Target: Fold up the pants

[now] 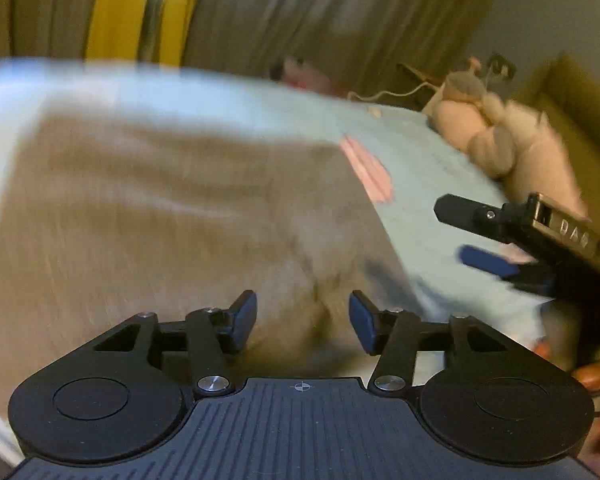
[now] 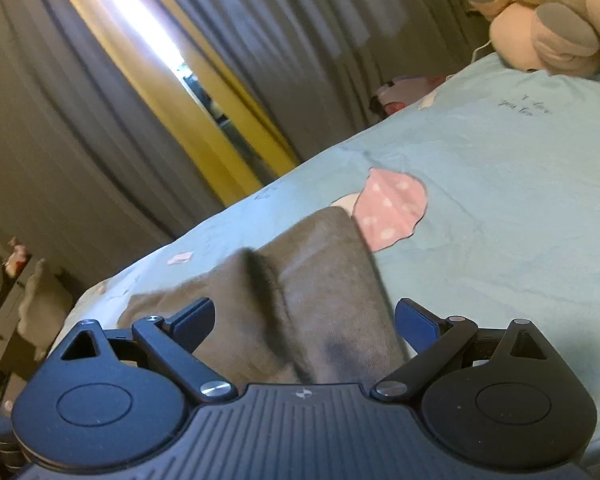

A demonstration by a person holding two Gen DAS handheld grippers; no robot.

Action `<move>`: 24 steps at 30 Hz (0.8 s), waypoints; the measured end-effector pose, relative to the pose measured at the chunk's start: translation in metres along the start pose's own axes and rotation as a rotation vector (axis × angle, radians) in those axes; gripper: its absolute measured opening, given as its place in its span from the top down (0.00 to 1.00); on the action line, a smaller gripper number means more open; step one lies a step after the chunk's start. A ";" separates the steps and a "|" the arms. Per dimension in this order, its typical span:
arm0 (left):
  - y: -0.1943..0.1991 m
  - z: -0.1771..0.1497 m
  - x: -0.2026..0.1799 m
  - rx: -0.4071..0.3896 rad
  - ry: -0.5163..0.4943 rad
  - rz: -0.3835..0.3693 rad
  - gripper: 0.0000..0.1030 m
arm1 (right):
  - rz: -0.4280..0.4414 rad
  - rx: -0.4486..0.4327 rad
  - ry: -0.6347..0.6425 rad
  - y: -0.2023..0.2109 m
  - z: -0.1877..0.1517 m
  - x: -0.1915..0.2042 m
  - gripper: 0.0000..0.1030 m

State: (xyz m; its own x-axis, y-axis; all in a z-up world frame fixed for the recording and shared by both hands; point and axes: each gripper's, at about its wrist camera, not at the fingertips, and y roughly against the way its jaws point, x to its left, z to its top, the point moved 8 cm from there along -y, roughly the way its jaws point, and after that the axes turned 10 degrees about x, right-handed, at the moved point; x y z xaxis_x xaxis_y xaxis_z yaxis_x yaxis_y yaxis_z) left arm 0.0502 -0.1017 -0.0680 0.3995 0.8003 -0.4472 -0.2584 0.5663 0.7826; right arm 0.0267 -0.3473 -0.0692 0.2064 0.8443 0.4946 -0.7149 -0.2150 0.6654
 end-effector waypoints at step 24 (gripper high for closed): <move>0.070 -0.045 0.182 -0.207 0.538 0.357 0.21 | 0.167 0.419 -0.288 -0.116 -0.002 0.007 0.07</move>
State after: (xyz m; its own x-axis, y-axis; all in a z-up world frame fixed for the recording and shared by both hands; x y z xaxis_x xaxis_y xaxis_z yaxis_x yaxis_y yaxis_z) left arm 0.0651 0.0925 -0.1144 -0.2212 0.9017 -0.3716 -0.4775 0.2321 0.8474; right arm 0.1098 -0.3149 -0.1442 0.3298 0.6260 0.7067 -0.4379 -0.5617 0.7019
